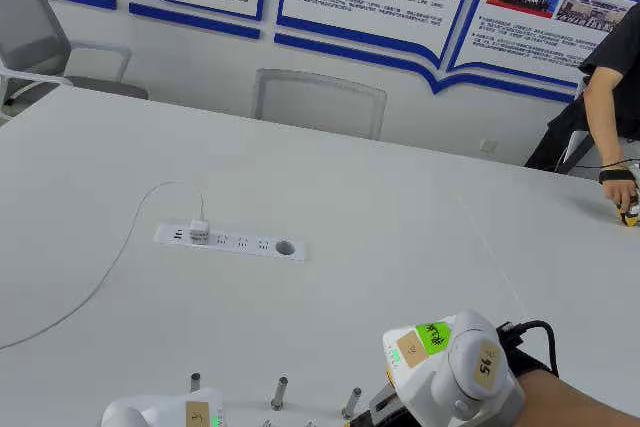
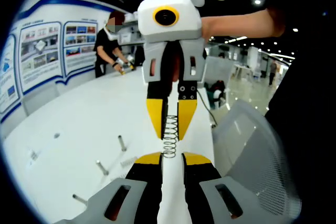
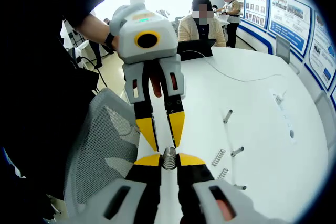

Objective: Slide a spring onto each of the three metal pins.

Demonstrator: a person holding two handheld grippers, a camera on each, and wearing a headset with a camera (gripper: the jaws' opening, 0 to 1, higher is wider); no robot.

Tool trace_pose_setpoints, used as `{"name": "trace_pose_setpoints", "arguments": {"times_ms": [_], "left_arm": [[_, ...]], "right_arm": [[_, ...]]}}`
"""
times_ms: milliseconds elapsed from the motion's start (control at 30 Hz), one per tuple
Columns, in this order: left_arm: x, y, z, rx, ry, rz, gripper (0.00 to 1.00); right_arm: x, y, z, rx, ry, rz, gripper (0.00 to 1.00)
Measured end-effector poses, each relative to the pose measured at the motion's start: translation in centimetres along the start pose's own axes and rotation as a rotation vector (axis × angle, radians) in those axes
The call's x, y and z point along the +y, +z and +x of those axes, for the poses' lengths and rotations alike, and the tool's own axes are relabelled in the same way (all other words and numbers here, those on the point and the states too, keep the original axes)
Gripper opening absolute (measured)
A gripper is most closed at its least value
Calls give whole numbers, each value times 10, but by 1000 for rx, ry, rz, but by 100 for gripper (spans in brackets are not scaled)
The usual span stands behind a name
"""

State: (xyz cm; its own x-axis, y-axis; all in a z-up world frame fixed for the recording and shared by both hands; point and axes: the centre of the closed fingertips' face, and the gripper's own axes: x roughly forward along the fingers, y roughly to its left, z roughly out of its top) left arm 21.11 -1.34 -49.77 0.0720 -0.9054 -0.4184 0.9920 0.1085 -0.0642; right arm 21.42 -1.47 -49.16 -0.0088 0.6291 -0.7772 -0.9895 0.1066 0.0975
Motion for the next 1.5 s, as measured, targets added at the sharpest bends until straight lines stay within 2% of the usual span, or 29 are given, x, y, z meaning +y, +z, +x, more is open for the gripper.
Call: {"name": "trace_pose_setpoints", "arguments": {"times_ms": [300,367,400,500,633,700,1000,1067,1167,1300,1500], "left_arm": [[14,-22,-10,23,73,-59,22],[18,-32,-13,49,99,-81,21],[19,-34,-14,44,98,-88,21],[24,-42,-19,51,124,-115,23],[30,-51,-24,50,161,-159,30],[34,-59,-27,62,182,-174,33],[41,-91,-40,120,253,-222,43],[45,-95,-44,114,281,-256,44],[49,-101,-48,124,309,-263,48],[56,-105,-56,113,343,-293,50],[63,-112,-66,113,368,-314,51]], "right_arm": [[-13,-12,6,22,-41,45,12],[-17,-15,7,34,-57,46,12],[-24,-17,7,41,-87,52,12],[-31,-19,9,45,-103,67,12],[-40,-23,11,55,-122,83,12],[-46,-26,12,68,-141,93,12],[-62,-33,24,92,-156,129,12],[-66,-33,28,98,-157,133,12],[-71,-31,32,100,-160,143,12],[-80,-28,38,102,-171,160,12],[-92,-20,48,84,-168,178,12]]}}
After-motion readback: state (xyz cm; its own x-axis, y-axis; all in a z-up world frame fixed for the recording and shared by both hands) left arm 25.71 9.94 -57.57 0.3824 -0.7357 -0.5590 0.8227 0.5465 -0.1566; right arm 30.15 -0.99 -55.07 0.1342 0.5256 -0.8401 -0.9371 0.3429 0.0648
